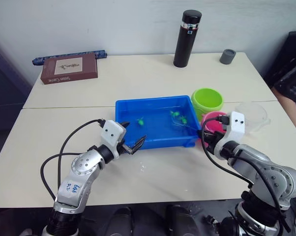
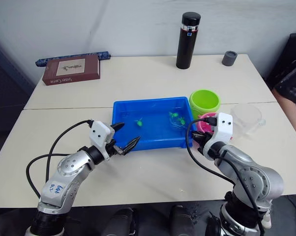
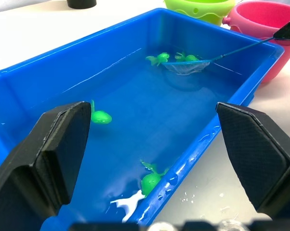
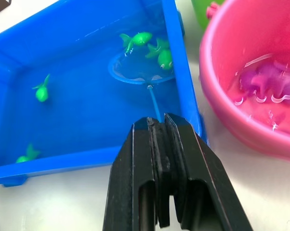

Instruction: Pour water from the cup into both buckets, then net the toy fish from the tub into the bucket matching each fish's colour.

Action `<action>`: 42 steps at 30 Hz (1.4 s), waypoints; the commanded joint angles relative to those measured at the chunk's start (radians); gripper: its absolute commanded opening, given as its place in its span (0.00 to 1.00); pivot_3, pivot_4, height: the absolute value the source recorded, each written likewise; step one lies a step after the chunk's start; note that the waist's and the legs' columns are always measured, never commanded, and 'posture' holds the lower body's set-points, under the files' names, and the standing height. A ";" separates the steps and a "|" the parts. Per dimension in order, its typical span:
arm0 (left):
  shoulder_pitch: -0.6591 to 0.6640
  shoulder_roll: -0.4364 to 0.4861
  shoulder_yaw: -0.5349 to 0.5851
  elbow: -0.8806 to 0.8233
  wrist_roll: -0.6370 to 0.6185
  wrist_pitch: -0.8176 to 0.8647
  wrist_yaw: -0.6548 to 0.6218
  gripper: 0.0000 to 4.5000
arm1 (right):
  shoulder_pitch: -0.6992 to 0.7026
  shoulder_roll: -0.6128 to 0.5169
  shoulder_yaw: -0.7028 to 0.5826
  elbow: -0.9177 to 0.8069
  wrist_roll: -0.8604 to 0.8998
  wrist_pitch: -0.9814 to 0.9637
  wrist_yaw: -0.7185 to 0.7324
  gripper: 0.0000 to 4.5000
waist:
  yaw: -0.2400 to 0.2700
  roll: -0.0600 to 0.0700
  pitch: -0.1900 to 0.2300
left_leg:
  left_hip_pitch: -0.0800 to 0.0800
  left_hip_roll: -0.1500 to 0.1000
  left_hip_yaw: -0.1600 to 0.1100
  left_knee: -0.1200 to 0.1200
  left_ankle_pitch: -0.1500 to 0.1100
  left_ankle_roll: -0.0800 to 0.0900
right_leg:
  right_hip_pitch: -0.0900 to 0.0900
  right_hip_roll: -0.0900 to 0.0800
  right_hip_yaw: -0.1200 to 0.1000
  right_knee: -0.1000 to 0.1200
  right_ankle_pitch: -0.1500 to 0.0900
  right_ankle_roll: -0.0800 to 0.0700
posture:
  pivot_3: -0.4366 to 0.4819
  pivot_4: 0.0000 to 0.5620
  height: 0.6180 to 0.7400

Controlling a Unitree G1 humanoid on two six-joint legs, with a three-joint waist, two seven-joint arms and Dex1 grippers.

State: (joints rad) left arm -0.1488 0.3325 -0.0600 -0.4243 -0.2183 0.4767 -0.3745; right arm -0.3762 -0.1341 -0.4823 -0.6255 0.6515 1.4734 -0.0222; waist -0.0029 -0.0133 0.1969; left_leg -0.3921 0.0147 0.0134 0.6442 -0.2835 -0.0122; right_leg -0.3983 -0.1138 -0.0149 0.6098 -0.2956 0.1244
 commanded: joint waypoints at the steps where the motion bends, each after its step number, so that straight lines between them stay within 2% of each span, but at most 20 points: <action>1: -0.006 0.000 -0.010 -0.022 0.008 -0.025 -0.008 0.99 | 0.034 -0.052 0.052 -0.061 -0.025 -0.092 0.031 0.00 | 0.000 0.000 0.000 | 0.000 0.000 0.000 0.000 0.000 0.000 | 0.000 0.000 0.000 0.000 0.000 0.000 | 0.48 0.27 1.00; 8: -0.009 -0.001 -0.012 -0.011 0.011 -0.030 -0.015 0.99 | 0.172 -0.195 0.203 -0.150 -0.074 -0.247 0.122 0.00 | 0.002 0.000 0.000 | -0.002 0.000 0.000 0.000 -0.001 0.001 | 0.000 0.000 0.000 -0.003 0.000 0.000 | 0.48 0.27 1.00; 15: -0.012 -0.001 -0.015 -0.001 0.012 -0.035 -0.025 0.99 | 0.324 -0.313 0.295 -0.235 -0.138 -0.412 0.199 0.00 | 0.001 0.000 0.000 | -0.002 0.000 0.000 0.000 -0.001 0.001 | 0.000 0.000 -0.001 -0.005 0.000 0.001 | 0.48 0.27 1.00; 23: -0.019 -0.003 -0.018 -0.001 -0.007 -0.045 -0.058 0.99 | 0.341 -0.330 0.303 -0.279 -0.185 -0.623 0.240 0.00 | 0.003 0.000 0.000 | -0.002 0.000 0.000 0.001 -0.001 0.001 | 0.000 0.001 -0.001 -0.005 0.001 0.001 | 0.48 0.27 1.00; 27: -0.017 0.006 -0.014 -0.016 -0.032 -0.063 -0.102 0.99 | 0.305 -0.339 0.293 -0.276 -0.203 -0.684 0.244 0.00 | 0.002 0.000 0.000 | -0.003 0.000 0.000 0.001 -0.001 0.001 | 0.001 0.000 -0.001 -0.006 0.001 0.001 | 0.48 0.27 1.00; 33: -0.034 0.002 -0.009 -0.014 -0.049 -0.094 -0.139 0.99 | 0.251 -0.424 0.260 -0.121 -0.309 -0.789 0.270 0.00 | 0.005 0.000 0.000 | -0.002 0.000 0.000 0.001 -0.001 0.001 | 0.001 0.000 -0.001 -0.006 0.001 0.001 | 0.48 0.27 1.00; 42: -0.058 -0.001 -0.010 0.006 -0.044 -0.108 -0.139 0.99 | 0.294 -0.521 0.262 0.092 -0.466 -0.987 0.336 0.00 | 0.006 0.000 0.000 | -0.002 0.000 0.001 0.002 -0.002 0.001 | 0.002 0.001 -0.002 -0.007 0.001 0.002 | 0.48 0.27 1.00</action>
State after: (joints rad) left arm -0.1937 0.3313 -0.0761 -0.4105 -0.2546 0.3904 -0.5087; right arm -0.0857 -0.6478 -0.2036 -0.5230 0.2095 0.5422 0.3032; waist 0.0034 -0.0133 0.1970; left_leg -0.3945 0.0144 0.0147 0.6457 -0.2851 -0.0113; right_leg -0.3963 -0.1130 -0.0167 0.6028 -0.2945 0.1264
